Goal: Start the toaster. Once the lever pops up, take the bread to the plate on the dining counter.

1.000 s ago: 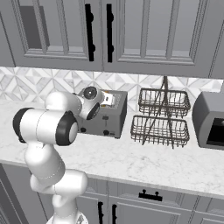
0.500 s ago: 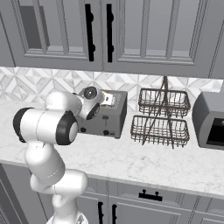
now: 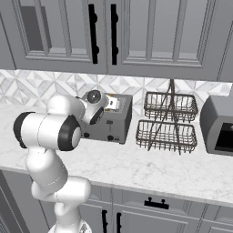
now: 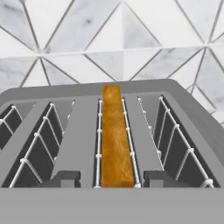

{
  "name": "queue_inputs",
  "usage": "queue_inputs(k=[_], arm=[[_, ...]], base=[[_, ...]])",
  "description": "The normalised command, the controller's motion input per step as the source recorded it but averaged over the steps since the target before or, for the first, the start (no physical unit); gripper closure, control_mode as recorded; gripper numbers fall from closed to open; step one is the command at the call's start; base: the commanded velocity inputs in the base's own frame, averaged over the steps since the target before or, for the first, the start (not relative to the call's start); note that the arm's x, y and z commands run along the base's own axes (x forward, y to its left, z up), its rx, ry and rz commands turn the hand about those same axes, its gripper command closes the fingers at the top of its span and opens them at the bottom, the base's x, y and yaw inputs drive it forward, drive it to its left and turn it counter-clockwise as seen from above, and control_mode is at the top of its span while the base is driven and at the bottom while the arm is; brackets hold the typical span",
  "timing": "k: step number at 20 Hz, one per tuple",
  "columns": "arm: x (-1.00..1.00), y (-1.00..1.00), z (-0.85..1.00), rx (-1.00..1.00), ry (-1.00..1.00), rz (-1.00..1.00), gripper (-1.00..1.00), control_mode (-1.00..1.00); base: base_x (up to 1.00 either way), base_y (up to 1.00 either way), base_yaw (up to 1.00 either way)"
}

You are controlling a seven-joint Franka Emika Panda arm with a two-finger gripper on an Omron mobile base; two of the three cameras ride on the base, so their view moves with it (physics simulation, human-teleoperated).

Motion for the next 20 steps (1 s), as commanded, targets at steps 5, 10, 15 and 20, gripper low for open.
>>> queue_inputs(k=[5, 10, 15, 20], arm=[[0.0, 0.0, 0.0, 0.0, 0.0, 0.0, 1.0, -1.0], [0.0, 0.0, 0.0, 0.0, 0.0, 0.0, 1.0, -1.0], [0.0, 0.0, 0.0, 0.0, -0.01, 0.0, 1.0, -1.0], [-0.16, 0.0, 0.12, 0.0, -0.13, 0.0, 1.0, -1.0]], base=[[0.0, 0.0, 0.0], [0.0, 0.0, 0.0], [0.0, 0.0, 0.0], [0.0, 0.0, 0.0]])
